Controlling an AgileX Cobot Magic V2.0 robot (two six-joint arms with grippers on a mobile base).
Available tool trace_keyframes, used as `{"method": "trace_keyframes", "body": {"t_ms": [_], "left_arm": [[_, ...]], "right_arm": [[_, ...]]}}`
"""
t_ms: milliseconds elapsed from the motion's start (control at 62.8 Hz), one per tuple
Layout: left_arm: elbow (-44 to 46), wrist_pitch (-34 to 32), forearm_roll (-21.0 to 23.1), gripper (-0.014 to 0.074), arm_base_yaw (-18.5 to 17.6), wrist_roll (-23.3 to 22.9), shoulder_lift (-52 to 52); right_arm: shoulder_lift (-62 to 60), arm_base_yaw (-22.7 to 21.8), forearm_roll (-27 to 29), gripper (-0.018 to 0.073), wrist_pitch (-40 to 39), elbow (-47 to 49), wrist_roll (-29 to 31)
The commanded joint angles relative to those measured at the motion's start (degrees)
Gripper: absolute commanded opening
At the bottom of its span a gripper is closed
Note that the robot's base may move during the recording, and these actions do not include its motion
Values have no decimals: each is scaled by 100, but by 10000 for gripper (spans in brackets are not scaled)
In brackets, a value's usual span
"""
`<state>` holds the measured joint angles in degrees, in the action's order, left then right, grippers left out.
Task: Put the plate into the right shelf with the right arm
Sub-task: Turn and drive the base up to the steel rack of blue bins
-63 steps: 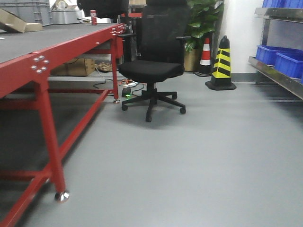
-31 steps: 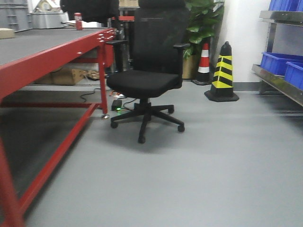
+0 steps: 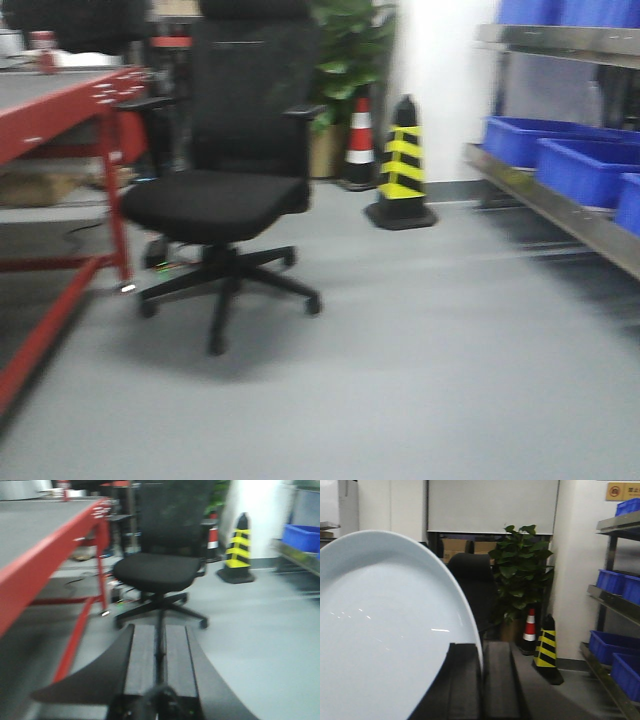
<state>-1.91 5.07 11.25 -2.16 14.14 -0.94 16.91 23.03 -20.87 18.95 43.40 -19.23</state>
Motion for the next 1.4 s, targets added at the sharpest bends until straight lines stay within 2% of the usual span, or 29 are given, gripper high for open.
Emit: {"method": "trace_keyframes", "body": {"t_ms": [0, 1386], "left_arm": [[-36, -473, 22, -47, -20, -14, -62], [-36, -473, 22, -47, -20, -14, -62]], "right_arm": [[85, -17, -112, 55, -567, 171, 20], [85, -17, -112, 55, -573, 171, 20]]}}
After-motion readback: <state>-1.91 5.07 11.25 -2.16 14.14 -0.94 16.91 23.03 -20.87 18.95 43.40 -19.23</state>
